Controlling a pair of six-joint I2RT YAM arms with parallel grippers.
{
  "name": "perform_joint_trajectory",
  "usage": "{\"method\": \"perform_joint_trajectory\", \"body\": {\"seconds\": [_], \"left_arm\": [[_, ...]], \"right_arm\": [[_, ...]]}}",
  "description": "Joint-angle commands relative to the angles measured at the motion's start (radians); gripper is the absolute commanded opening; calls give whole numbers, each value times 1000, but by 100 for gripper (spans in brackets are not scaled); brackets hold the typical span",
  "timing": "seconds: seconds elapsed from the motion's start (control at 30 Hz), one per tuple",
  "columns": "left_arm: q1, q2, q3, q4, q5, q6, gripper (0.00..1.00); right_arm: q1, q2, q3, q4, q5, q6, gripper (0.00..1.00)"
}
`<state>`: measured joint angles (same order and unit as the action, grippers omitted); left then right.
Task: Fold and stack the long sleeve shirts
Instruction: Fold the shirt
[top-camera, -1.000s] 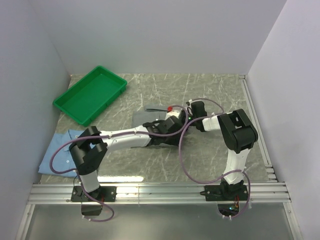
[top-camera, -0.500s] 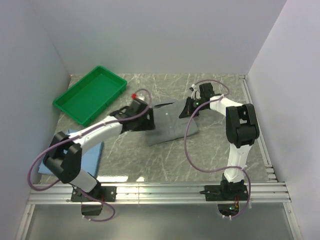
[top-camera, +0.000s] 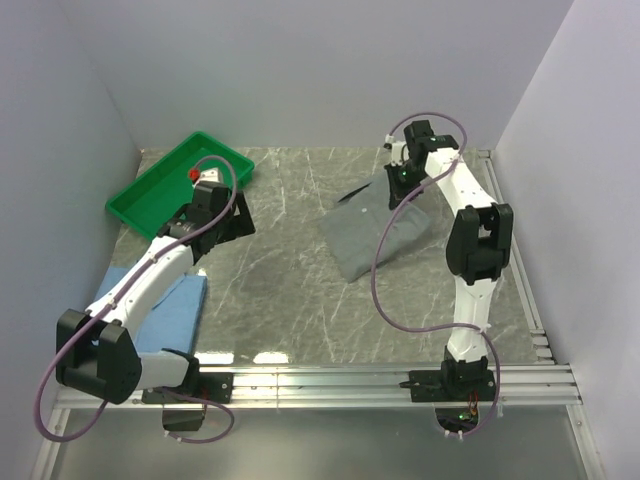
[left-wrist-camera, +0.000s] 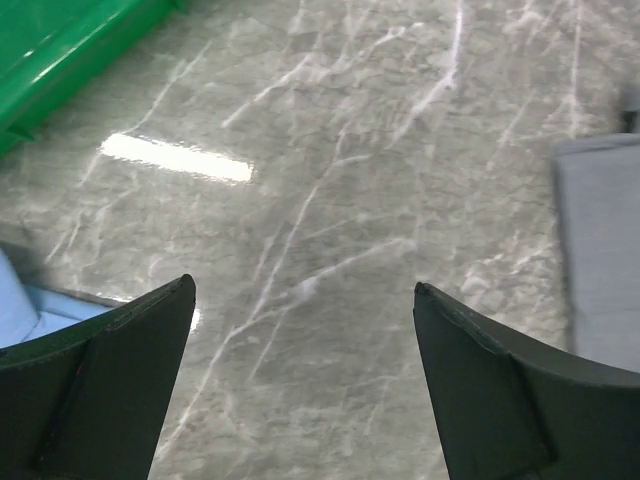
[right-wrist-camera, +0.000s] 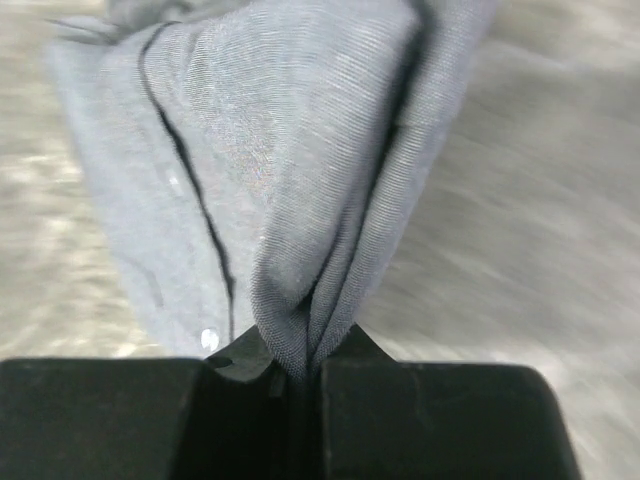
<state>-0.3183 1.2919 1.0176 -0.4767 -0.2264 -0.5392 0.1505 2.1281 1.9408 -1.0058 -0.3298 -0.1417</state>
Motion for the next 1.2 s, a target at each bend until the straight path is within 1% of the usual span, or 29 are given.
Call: {"method": "perform_joint_trajectory", "body": {"seconds": [0.0,0.03,0.07,0.17,0.2,0.3,0.33,0.4,0.43,0.47,0.5,0.6,0.67,0.7,0.73,0.77,0.83,0.87,0.9,0.93,1.0,1.17], "left_arm": [[-2,-40,-19,23,-76,35,96],[-2,-42,-19,26,-82,35,96],[-2,-43,-19,24,-83,33,96],[-2,-42,-19,29,-77,30,95],[-1,-42,-22,30,-77,28,95],[-1,-40,-24,29,-87,24,95],[-1,-40,-24,30,-88,24,95],[1,-45,-28,33,-96,21,95],[1,-43,-28,35,-94,21,95],[1,-45,-28,35,-96,21,95],[1,-45,-28,35,-96,19,95],[2,-49,-33,36,-93,18,94],[2,-51,-33,38,-93,16,94],[4,-54,-33,38,-93,16,94],[4,-54,-31,38,-91,16,94],[4,-57,-34,38,-91,16,94],[5,-62,-34,39,-90,16,94],[5,-66,-36,41,-91,16,94],[5,-68,-36,41,-90,15,94],[7,-68,-37,43,-88,15,94],[8,-71,-37,44,-87,15,94],[15,-80,-37,46,-82,15,94]], "right_arm": [[-29,-66,63,-114,299,-36,0],[-28,-80,73,-109,364,-32,0],[-28,-108,86,-103,499,-27,0],[-26,-160,99,-77,748,-19,0],[-25,-174,95,-59,910,-24,0],[-25,-223,60,24,1121,-79,0],[-26,-230,53,68,1250,-93,0],[-19,-246,34,137,1330,-143,0],[-2,-258,-11,172,1423,-166,0],[9,-263,-37,215,1465,-192,0],[20,-264,-61,286,1501,-243,0],[64,-225,-140,332,1551,-263,0],[96,-154,-183,331,1574,-236,0],[109,-126,-193,310,1577,-195,0],[118,-93,-203,280,1588,-158,0],[144,-21,-203,251,1606,-118,0],[170,59,-188,135,1609,9,0],[200,132,-157,83,1611,60,0],[217,165,-145,12,1614,138,0],[234,191,-135,-10,1614,169,0],[294,239,-141,-11,1614,180,0],[395,256,-166,26,1565,151,0]]}}
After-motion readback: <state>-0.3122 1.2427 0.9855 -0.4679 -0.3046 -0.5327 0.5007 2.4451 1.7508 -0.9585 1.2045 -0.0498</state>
